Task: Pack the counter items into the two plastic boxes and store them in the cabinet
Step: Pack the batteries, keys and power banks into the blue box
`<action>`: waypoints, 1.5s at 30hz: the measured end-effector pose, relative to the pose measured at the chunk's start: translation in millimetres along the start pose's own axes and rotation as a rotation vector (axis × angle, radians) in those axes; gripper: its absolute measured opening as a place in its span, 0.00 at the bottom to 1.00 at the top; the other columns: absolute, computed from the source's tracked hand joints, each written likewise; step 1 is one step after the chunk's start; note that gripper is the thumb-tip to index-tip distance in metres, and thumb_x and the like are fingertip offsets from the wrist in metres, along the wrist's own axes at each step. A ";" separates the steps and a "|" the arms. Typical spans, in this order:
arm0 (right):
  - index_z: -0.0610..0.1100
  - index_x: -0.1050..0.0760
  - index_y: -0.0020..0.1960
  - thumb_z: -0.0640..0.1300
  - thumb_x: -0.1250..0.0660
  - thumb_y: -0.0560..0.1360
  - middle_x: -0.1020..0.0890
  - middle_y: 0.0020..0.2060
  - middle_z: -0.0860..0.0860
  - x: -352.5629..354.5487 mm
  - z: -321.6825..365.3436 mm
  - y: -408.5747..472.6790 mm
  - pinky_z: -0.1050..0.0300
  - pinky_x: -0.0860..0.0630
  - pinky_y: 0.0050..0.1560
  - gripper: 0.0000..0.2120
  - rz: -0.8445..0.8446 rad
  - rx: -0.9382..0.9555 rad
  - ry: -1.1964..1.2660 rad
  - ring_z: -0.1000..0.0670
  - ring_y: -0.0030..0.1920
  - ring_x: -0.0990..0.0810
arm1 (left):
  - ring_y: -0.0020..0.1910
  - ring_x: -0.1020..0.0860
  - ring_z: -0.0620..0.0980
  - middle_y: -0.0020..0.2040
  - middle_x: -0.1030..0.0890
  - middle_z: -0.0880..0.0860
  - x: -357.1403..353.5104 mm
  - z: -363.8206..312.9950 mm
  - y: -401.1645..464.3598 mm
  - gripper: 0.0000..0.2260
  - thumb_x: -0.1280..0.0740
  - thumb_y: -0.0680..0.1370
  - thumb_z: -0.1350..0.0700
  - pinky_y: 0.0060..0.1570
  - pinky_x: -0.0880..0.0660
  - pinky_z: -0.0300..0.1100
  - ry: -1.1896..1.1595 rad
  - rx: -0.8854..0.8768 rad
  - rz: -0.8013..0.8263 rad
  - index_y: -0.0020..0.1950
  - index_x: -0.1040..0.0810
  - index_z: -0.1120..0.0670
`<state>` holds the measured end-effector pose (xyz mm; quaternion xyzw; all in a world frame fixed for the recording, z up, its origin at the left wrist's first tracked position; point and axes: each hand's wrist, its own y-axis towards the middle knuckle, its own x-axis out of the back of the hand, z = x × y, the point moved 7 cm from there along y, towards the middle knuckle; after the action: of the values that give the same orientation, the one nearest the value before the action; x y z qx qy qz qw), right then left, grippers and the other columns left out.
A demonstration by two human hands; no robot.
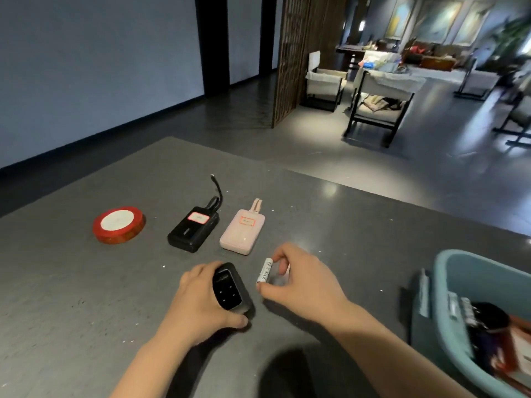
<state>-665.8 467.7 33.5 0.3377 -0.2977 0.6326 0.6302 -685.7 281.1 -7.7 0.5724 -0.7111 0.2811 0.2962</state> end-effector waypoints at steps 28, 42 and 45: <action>0.49 0.27 0.48 0.52 0.27 0.63 0.21 0.46 0.51 201.1 -251.9 -145.2 0.54 0.26 0.42 0.17 0.067 -0.411 -0.531 0.46 0.46 0.22 | 0.60 0.38 0.39 0.60 0.33 0.39 -131.8 -305.3 -70.9 0.47 0.19 0.51 0.46 0.58 0.39 0.37 -0.271 -0.493 -0.065 0.68 0.34 0.44; 0.56 0.27 0.62 0.55 0.27 0.68 0.20 0.41 0.57 238.8 -255.3 -174.4 0.53 0.22 0.47 0.24 -0.213 -0.433 -0.153 0.54 0.44 0.20 | 0.63 0.38 0.42 0.61 0.34 0.40 -164.3 -335.1 -79.3 0.50 0.24 0.49 0.40 0.62 0.38 0.36 -0.108 -0.574 0.067 0.70 0.36 0.44; 0.59 0.26 0.57 0.50 0.26 0.67 0.21 0.34 0.59 281.4 -258.5 -231.0 0.56 0.23 0.42 0.19 -0.536 -0.467 0.010 0.59 0.37 0.22 | 0.62 0.37 0.43 0.60 0.34 0.40 -197.1 -361.0 -80.7 0.50 0.27 0.47 0.34 0.61 0.36 0.37 0.031 -0.652 0.214 0.68 0.35 0.44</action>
<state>-442.3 849.5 94.2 0.2476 -0.3321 0.3613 0.8354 -537.4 660.3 91.4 0.3653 -0.8151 0.0772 0.4430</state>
